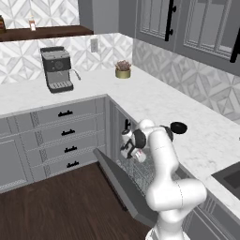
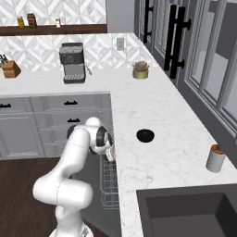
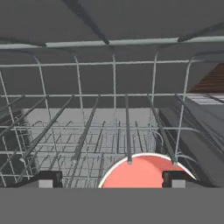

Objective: Pick up the cup and bowl from the counter, place them in the dishwasher, and close the dishwasher door.

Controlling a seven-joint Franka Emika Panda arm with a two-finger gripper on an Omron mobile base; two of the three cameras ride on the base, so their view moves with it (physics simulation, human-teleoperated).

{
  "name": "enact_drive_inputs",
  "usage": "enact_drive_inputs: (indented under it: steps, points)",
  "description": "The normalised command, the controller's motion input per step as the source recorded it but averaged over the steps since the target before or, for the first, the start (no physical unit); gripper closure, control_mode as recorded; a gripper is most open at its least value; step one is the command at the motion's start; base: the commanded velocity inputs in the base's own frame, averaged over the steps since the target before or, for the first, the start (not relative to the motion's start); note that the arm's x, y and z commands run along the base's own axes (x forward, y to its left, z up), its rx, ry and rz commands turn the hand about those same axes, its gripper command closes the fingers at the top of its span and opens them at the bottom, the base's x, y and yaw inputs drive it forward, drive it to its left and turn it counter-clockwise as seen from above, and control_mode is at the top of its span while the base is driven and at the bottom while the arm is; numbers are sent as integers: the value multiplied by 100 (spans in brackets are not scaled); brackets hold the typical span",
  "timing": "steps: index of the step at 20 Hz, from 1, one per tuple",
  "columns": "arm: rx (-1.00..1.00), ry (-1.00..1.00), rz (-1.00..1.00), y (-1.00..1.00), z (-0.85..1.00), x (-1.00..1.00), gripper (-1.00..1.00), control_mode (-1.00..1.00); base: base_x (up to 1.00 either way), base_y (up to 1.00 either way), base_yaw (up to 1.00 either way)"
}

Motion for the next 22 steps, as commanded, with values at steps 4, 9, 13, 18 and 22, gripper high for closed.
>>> enact_drive_inputs:
  steps: [4,9,13,18,22]
  points:
    - [0,-10,3,29,81,-62,-100,-100,0,0,0]
    - [0,-19,0,38,100,-81,-100,-100,0,0,0]
    - [5,-23,0,-4,100,-96,-100,-100,0,0,0]
    - [17,-32,0,-13,100,-99,-100,-100,0,0,0]
    - [19,-10,0,10,100,-48,-100,-100,0,0,0]
